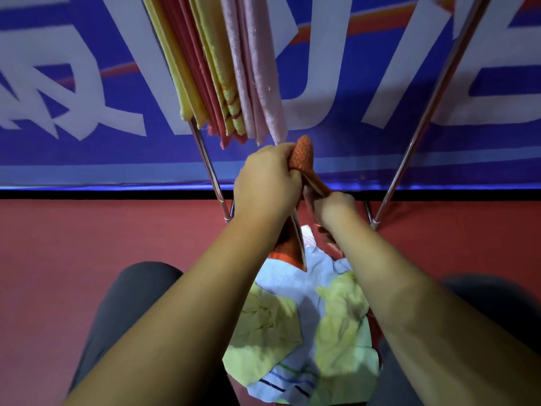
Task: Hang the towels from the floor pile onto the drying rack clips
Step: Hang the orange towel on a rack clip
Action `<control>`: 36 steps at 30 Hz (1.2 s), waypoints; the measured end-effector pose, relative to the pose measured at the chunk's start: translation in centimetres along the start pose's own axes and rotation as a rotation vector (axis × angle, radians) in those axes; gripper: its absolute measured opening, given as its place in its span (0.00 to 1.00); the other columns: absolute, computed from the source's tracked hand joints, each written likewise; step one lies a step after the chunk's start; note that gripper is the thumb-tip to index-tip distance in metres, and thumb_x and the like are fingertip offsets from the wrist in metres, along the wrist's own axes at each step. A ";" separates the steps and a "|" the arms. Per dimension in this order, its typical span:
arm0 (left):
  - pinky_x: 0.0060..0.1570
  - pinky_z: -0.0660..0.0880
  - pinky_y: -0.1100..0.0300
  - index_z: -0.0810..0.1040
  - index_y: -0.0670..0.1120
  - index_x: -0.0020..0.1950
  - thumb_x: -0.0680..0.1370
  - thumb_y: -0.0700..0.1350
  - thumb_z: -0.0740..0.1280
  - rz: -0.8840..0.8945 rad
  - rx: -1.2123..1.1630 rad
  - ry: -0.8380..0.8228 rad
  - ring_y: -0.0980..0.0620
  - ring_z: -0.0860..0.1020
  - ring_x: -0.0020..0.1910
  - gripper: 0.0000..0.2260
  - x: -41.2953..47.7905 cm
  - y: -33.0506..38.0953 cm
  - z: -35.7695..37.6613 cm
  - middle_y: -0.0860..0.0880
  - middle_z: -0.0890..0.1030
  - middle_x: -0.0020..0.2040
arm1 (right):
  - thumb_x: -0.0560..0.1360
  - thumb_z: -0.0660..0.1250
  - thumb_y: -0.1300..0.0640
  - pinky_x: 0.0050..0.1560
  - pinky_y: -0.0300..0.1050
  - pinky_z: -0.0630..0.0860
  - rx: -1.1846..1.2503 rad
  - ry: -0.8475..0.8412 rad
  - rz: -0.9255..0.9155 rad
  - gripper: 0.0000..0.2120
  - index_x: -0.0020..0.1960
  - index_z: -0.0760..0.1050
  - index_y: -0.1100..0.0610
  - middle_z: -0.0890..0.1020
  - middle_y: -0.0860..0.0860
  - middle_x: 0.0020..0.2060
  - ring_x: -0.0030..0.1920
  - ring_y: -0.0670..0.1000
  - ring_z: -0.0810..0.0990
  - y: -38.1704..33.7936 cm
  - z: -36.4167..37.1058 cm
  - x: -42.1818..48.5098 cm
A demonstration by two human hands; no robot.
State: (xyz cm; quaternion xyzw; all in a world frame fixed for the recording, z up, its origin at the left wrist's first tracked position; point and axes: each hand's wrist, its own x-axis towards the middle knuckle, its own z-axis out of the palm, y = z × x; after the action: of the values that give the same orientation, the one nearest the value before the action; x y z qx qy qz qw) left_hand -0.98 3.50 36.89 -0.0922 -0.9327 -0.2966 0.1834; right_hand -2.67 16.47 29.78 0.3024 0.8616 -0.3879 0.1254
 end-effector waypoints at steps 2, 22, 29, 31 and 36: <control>0.39 0.77 0.47 0.82 0.51 0.51 0.75 0.52 0.56 -0.007 0.054 -0.044 0.39 0.79 0.47 0.16 0.3 1.1 -1.7 0.46 0.82 0.44 | 0.80 0.68 0.43 0.66 0.56 0.75 -0.014 0.186 -0.132 0.27 0.72 0.71 0.60 0.73 0.64 0.69 0.67 0.69 0.76 0.3 -1.0 -0.9; 0.44 0.79 0.42 0.73 0.49 0.71 0.79 0.38 0.65 0.184 0.178 0.103 0.38 0.78 0.52 0.20 3.4 6.1 -13.2 0.45 0.74 0.60 | 0.79 0.61 0.57 0.31 0.45 0.66 0.009 0.399 -0.691 0.10 0.44 0.78 0.60 0.79 0.56 0.40 0.34 0.55 0.74 -10.6 -16.6 -13.1; 0.42 0.80 0.43 0.77 0.44 0.58 0.78 0.37 0.66 0.177 0.283 0.180 0.40 0.77 0.44 0.10 8.6 8.8 -17.3 0.44 0.78 0.50 | 0.80 0.62 0.63 0.29 0.45 0.61 -0.190 0.514 -0.762 0.12 0.38 0.70 0.59 0.74 0.56 0.37 0.32 0.56 0.71 -17.9 -19.6 -15.5; 0.43 0.82 0.43 0.79 0.43 0.59 0.78 0.35 0.67 0.134 0.312 0.175 0.40 0.79 0.43 0.11 10.5 9.1 -18.7 0.44 0.78 0.48 | 0.77 0.61 0.66 0.28 0.45 0.63 -0.253 0.585 -0.805 0.07 0.41 0.75 0.61 0.77 0.59 0.40 0.33 0.57 0.72 -19.1 -20.4 -15.3; 0.51 0.80 0.47 0.77 0.47 0.69 0.79 0.36 0.66 0.060 0.367 0.109 0.40 0.79 0.51 0.19 15.3 10.2 -22.6 0.42 0.80 0.57 | 0.78 0.61 0.67 0.36 0.48 0.72 -0.346 0.720 -0.931 0.13 0.58 0.78 0.59 0.79 0.58 0.49 0.42 0.62 0.77 -21.9 -22.1 -14.3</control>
State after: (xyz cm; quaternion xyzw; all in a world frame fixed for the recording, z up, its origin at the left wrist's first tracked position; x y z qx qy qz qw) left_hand -5.61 -0.58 65.38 -0.0688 -0.9566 -0.1205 0.2563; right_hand -4.55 15.54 63.95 -0.0183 0.9420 -0.1301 -0.3088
